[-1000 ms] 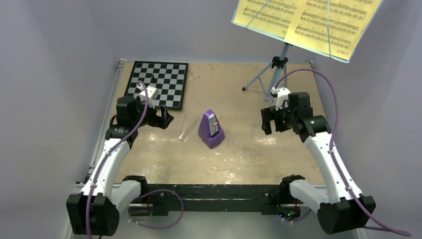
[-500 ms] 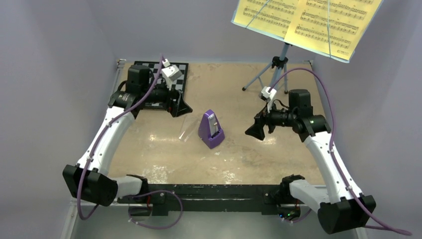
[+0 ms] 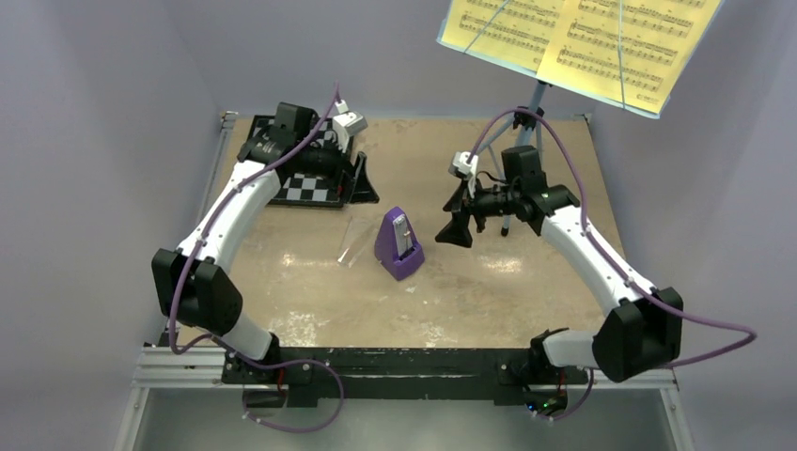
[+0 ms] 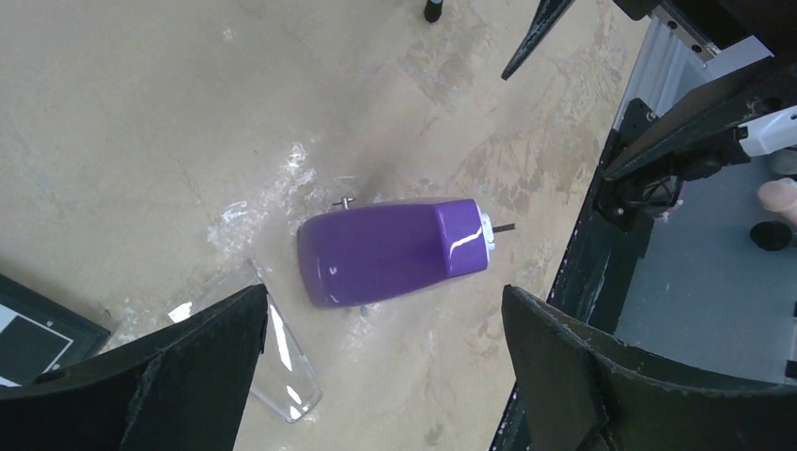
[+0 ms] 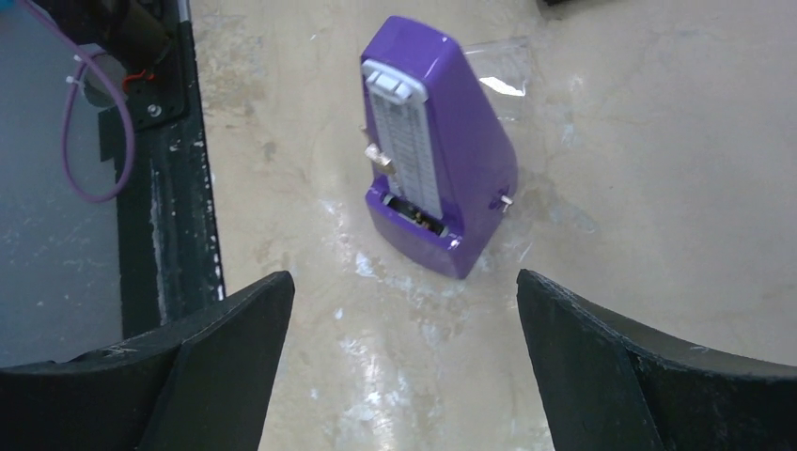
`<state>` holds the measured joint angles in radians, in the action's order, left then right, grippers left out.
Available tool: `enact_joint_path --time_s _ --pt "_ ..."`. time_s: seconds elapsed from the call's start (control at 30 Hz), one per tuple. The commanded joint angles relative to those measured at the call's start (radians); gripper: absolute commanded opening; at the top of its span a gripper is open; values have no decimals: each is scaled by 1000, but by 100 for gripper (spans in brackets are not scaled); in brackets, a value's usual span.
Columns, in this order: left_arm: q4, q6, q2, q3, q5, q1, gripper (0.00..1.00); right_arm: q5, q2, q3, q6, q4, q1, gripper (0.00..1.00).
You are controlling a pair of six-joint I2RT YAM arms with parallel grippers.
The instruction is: Pack up the instrument practice props
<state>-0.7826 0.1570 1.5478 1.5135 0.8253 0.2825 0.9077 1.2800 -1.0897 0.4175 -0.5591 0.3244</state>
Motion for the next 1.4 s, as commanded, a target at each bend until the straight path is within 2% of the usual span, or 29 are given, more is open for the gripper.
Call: enact_joint_path --time_s 0.0,0.2,0.5,0.7,0.97,1.37 --pt "83 -116 51 27 14 13 100 24 85 -76 42 103 27 93" --pt "106 -144 78 1 30 37 99 38 161 -102 69 96 92 92" --pt "120 -149 101 -64 29 38 99 14 211 -50 -24 234 144 92" --pt "123 -149 121 -55 32 53 98 0 233 -44 -43 258 150 92" --pt "103 -138 151 -46 -10 83 98 5 257 -25 -28 259 157 91" --pt "72 -98 185 -83 -118 89 95 -84 290 23 -58 324 174 89"
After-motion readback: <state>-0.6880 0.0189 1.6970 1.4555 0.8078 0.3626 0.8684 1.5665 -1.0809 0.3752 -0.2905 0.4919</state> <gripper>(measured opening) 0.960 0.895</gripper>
